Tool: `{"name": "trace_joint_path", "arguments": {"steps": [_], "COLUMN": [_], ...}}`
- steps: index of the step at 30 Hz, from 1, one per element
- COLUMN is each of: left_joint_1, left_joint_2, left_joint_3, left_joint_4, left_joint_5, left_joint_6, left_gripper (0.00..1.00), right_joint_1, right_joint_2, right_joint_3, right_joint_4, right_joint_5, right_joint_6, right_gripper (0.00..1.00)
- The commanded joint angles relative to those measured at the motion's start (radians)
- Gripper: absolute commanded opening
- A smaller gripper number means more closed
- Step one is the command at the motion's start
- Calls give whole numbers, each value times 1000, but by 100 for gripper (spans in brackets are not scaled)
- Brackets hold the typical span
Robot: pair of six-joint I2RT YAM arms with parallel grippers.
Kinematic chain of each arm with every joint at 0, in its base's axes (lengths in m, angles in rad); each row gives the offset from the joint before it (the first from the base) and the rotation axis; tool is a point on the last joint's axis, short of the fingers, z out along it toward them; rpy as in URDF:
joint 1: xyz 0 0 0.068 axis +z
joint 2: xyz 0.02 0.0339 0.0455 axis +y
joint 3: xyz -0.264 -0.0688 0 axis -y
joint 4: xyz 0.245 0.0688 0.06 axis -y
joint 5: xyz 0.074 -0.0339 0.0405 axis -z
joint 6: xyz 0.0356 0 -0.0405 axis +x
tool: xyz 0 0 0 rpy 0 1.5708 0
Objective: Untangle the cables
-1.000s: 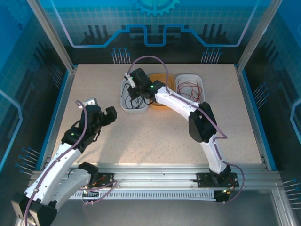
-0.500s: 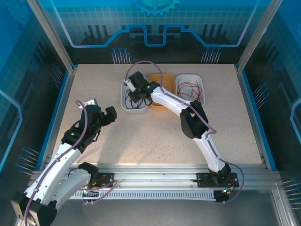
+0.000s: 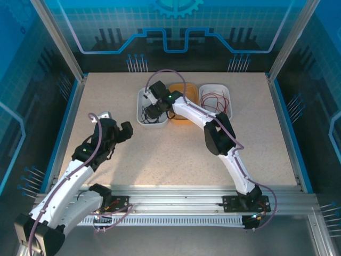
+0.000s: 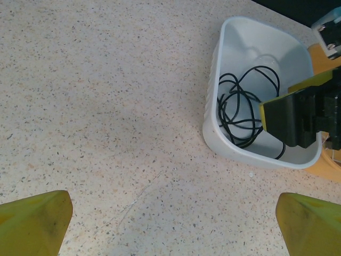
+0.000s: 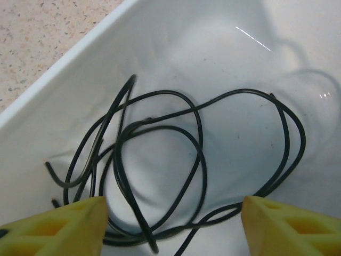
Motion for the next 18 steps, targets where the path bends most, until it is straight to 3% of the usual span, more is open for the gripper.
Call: {"name": "trace_joint_path", "arguments": {"steps": [1, 8, 18], "left_joint_1": [9, 9, 40], "left_joint_2": [2, 10, 28], "left_joint_3": [15, -15, -182], "left_joint_4": [16, 77, 295], "left_joint_5": [6, -32, -165], "left_joint_6": [15, 85, 163], "left_gripper": [99, 99, 99], "right_joint_1": [0, 0, -25], "right_joint_2": [-146, -406, -1002], "right_joint_3": [-46, -332, -1043], "right_joint_4": [-3, 52, 184], "right_joint_5": [-29, 47, 342], "right_joint_6": [33, 145, 305], "right_gripper": [78, 100, 100]}}
